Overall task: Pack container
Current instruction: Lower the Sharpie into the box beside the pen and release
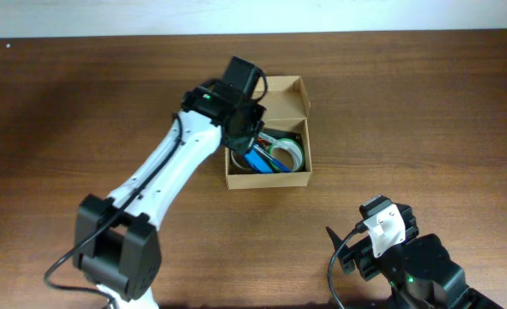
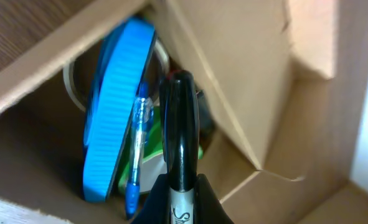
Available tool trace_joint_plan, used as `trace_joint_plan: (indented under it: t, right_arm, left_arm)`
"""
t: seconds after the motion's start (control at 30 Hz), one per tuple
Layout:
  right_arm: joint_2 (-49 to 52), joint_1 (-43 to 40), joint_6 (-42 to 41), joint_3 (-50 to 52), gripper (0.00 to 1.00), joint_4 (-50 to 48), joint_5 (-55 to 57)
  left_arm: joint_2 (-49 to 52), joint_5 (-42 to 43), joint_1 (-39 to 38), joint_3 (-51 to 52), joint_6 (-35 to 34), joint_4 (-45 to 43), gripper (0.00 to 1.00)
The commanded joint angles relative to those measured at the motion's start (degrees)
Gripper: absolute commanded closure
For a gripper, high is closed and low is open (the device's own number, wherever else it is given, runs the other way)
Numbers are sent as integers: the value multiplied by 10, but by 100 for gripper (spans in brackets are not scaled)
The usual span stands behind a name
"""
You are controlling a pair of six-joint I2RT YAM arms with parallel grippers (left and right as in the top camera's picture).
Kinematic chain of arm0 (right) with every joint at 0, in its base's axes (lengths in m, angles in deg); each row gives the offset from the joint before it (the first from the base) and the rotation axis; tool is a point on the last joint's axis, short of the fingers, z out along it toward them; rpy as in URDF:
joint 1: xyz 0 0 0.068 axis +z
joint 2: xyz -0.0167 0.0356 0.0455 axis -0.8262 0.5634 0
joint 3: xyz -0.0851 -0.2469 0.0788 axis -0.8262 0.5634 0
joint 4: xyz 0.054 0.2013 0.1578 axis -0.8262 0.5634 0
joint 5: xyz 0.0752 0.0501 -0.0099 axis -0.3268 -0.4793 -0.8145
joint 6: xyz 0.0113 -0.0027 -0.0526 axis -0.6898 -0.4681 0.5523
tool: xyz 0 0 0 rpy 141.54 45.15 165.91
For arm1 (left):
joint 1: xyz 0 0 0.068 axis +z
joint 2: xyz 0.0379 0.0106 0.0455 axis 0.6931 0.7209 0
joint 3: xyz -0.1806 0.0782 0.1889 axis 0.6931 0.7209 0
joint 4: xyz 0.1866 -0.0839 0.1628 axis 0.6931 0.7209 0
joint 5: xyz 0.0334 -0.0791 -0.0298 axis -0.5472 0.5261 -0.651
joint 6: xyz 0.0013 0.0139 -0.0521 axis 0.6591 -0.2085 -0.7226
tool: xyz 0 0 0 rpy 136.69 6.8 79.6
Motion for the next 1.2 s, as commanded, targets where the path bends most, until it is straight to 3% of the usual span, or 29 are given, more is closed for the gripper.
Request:
trace_joint_plan:
  t: [0.0, 0.93, 0.97, 1.03, 1.17]
  right_arm:
    - [-3, -3, -7, 3, 1, -2, 1]
    - [-3, -3, -7, 3, 1, -2, 1]
    - [-3, -3, -7, 3, 1, -2, 1]
    - [-3, -3, -7, 3, 1, -2, 1]
    - [-3, -3, -7, 3, 1, -2, 1]
  left_arm:
    - [19, 17, -14, -16, 18, 2, 94]
    - [92, 7, -34, -29, 29, -7, 93]
    - [92, 6, -34, -29, 29, -6, 87]
    - [92, 5, -34, -29, 29, -7, 61]
    - [92, 6, -34, -29, 29, -7, 55]
